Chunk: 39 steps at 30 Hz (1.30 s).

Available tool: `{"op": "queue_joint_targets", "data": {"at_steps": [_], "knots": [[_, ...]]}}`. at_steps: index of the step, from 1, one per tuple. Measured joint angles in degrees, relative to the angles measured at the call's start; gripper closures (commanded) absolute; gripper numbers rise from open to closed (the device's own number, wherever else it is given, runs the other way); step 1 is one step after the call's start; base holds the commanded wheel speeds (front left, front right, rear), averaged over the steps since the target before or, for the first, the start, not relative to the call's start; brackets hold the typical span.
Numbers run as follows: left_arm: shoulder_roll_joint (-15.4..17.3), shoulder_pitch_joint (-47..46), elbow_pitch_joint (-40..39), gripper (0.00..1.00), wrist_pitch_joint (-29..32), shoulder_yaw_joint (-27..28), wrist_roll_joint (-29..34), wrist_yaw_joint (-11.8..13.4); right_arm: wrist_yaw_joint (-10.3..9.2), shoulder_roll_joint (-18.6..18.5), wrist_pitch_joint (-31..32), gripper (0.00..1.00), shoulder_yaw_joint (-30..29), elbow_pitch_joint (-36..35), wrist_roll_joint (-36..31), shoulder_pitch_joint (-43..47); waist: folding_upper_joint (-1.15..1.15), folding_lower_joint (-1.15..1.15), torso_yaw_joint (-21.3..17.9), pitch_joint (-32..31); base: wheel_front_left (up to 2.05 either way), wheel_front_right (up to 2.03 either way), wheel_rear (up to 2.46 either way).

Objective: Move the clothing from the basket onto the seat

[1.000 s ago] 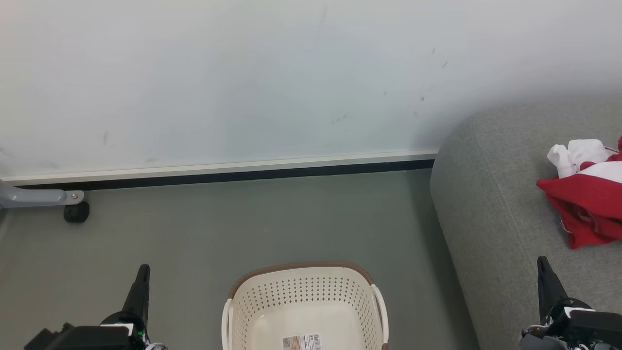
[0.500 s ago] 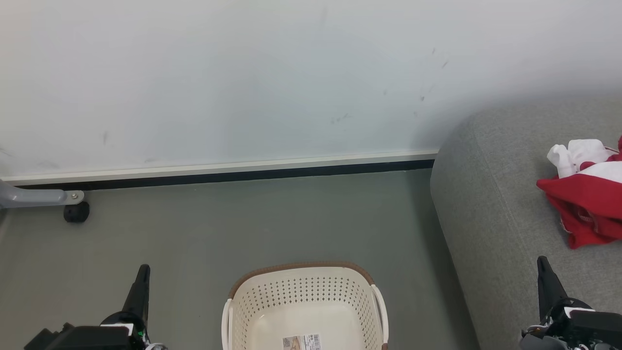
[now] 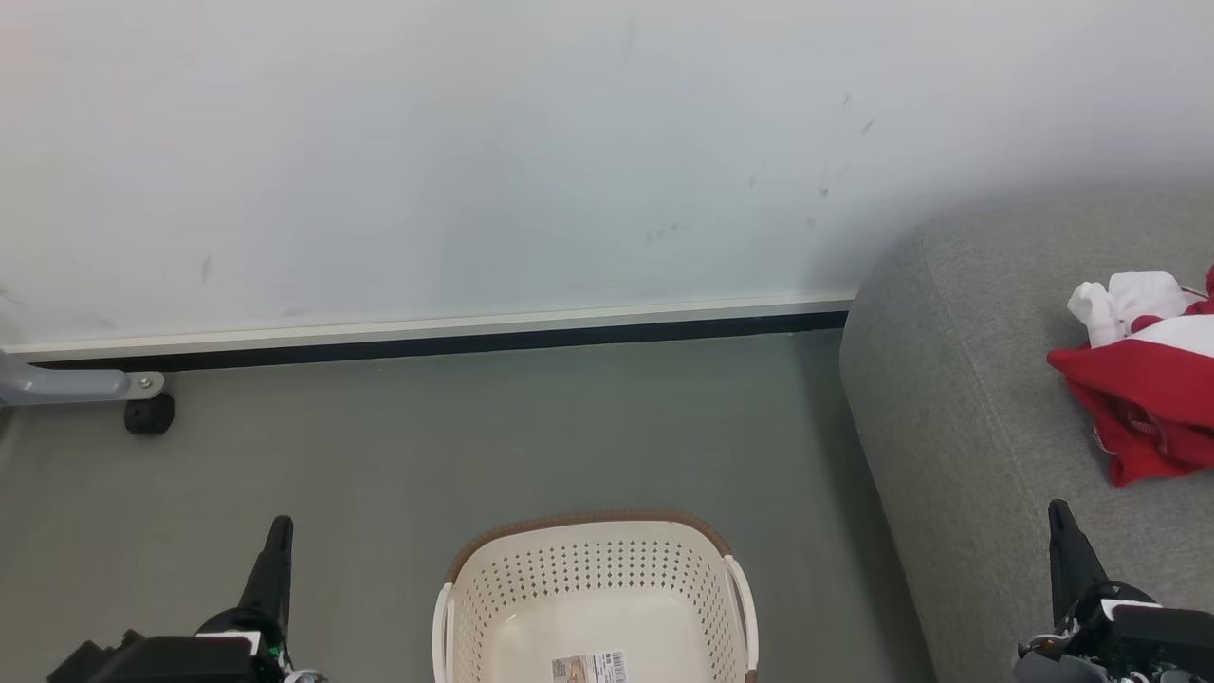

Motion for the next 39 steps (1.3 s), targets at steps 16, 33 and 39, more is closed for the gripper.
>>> {"op": "queue_joint_targets", "data": {"at_steps": [16,33,39], "knots": [[0.0,-0.01,0.04,1.0,0.0,0.0,0.0,0.0,0.0,0.0,0.0,1.0,0.0,0.0,0.0,0.0,0.0,0.0,0.0,0.0,0.0,0.0,0.0],[0.0,-0.01,0.07,1.0,0.0,0.0,0.0,0.0,0.0,0.0,0.0,1.0,0.0,-0.01,0.0,0.01,0.0,0.0,0.0,0.0,0.0,0.0,0.0],[0.0,-0.01,0.07,1.0,0.0,-0.01,0.0,0.0,0.0,0.0,0.0,1.0,0.0,-0.01,0.0,0.01,0.01,0.0,0.0,0.0,0.0,0.0,0.0]]}}
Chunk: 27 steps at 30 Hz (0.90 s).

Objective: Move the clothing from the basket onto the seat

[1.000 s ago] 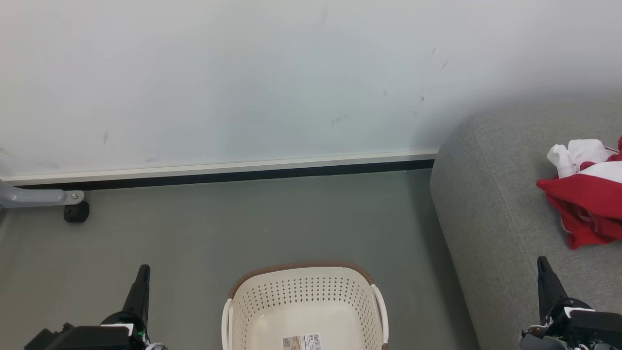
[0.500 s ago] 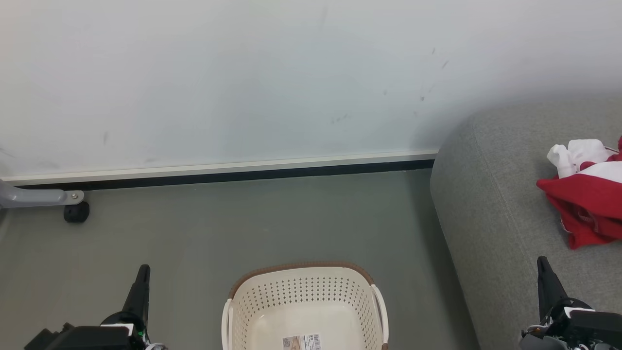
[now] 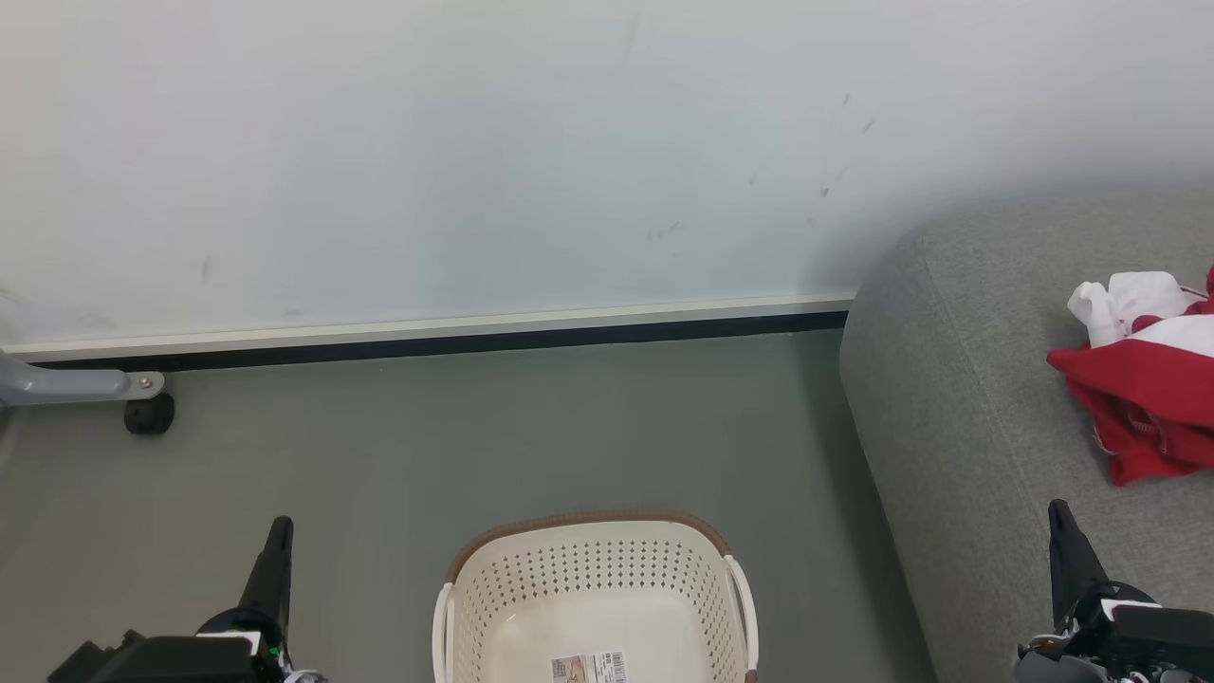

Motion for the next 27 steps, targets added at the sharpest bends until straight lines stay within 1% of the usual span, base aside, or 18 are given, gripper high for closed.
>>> {"op": "queue_joint_targets", "data": {"at_steps": [27], "knots": [[0.0,-0.01,0.0,1.0,0.0,0.0,0.0,0.0,0.05,0.0,0.0,1.0,0.0,-0.02,0.0,0.01,0.0,0.0,0.0,0.01,0.0,0.0,0.0]]}}
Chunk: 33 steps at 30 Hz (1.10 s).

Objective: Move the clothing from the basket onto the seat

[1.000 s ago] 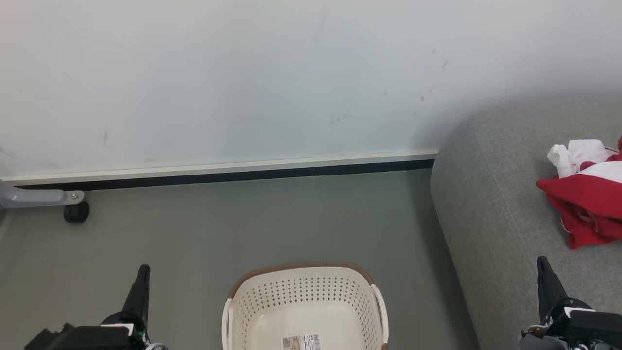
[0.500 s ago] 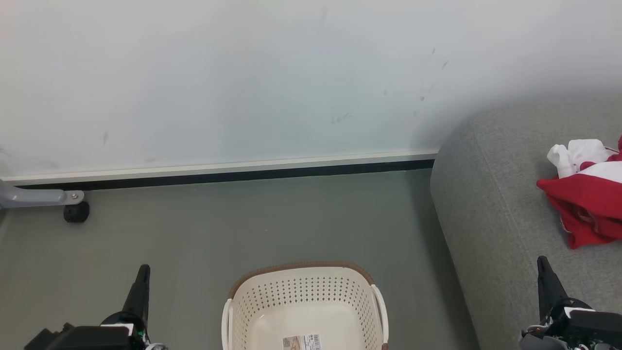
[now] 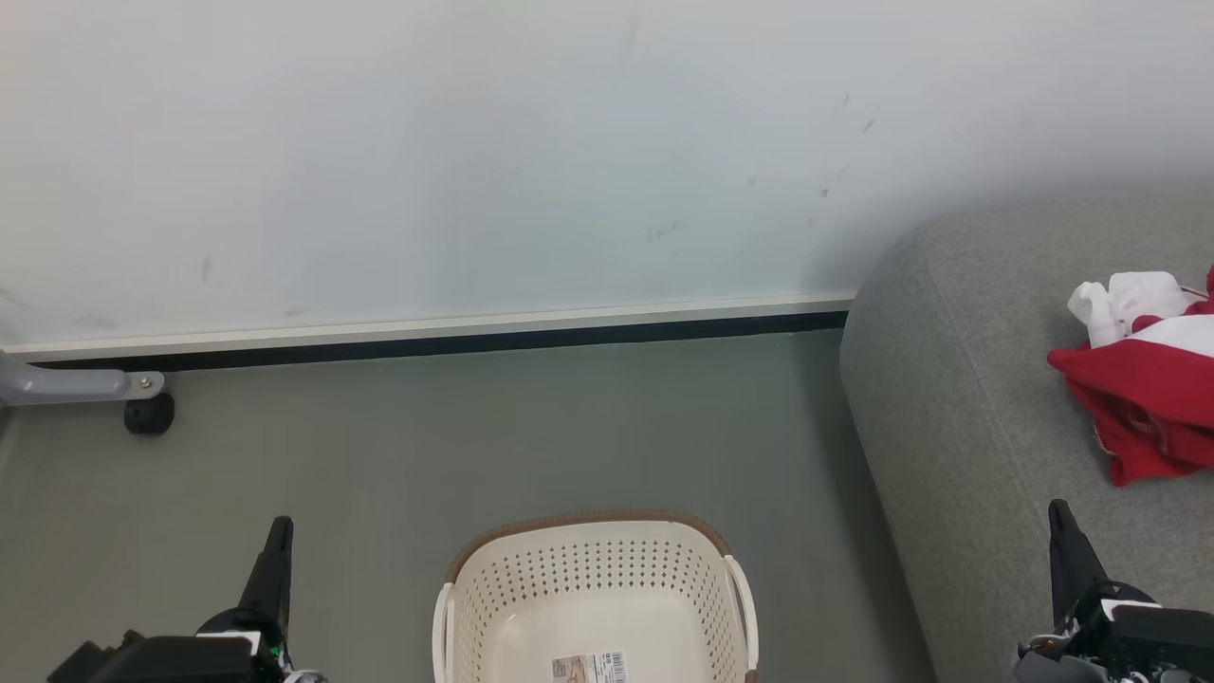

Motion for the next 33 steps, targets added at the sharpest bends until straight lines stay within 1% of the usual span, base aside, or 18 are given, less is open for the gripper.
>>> {"op": "queue_joint_targets", "data": {"at_steps": [33], "knots": [[0.0,0.0,-0.01,1.0,0.0,0.0,0.0,0.0,0.0,0.0,0.0,1.0,0.0,-0.01,0.0,0.01,0.0,0.0,0.0,0.0,0.0,0.0,0.0]]}}
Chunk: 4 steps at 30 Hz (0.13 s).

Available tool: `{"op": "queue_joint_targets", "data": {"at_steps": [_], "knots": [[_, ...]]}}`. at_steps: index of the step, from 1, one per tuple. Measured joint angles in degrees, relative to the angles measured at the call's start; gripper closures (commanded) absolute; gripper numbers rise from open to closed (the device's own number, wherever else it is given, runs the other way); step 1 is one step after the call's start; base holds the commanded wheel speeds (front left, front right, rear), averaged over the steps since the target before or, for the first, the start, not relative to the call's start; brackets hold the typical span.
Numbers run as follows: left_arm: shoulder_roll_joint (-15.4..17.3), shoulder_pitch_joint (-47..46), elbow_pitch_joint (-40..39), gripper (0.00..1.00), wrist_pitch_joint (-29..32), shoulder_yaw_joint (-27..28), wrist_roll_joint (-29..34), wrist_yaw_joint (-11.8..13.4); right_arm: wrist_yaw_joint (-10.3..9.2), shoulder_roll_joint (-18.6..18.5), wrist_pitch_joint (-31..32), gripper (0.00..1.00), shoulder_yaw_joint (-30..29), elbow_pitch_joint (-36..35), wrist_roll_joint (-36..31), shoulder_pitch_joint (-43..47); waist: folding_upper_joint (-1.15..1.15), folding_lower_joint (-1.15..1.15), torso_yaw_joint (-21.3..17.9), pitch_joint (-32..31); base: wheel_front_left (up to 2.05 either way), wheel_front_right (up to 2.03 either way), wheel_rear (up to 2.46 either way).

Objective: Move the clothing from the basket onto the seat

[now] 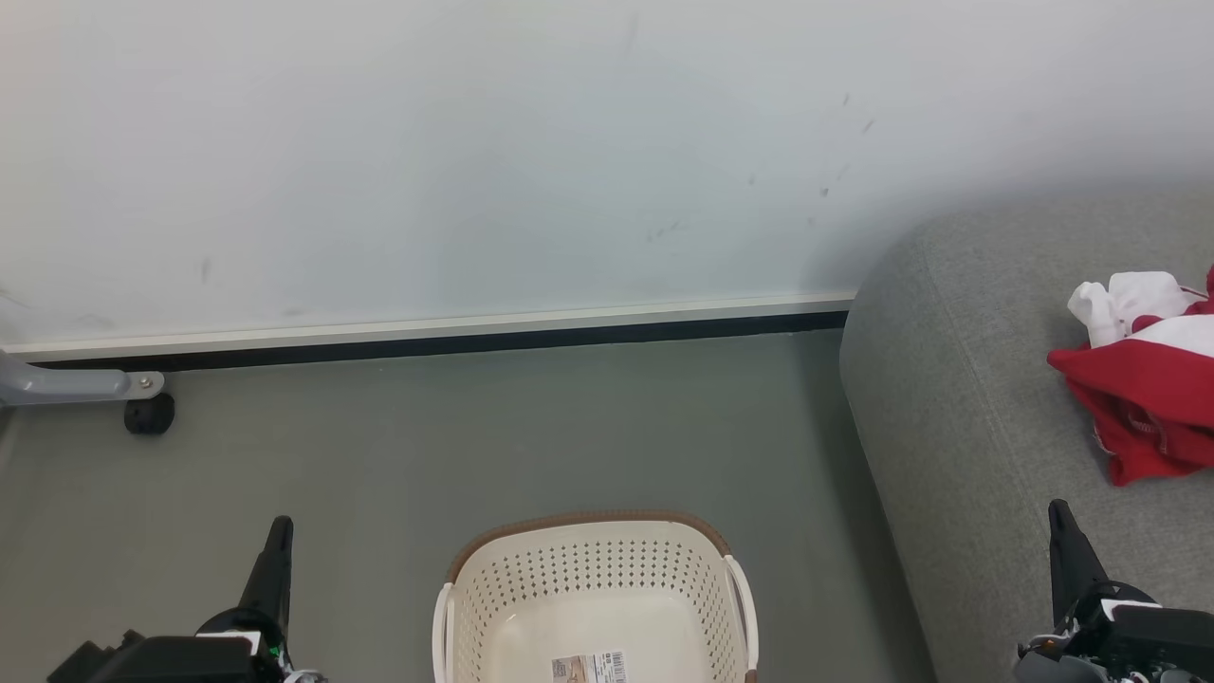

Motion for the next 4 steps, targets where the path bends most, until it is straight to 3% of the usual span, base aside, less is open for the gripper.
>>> {"op": "queue_joint_targets", "data": {"at_steps": [4], "knots": [[0.0,0.0,0.0,1.0,0.0,0.0,0.0,0.0,0.0,0.0,0.0,1.0,0.0,0.0,0.0,0.0,0.0,0.0,0.0,0.0,0.0,0.0,0.0]]}}
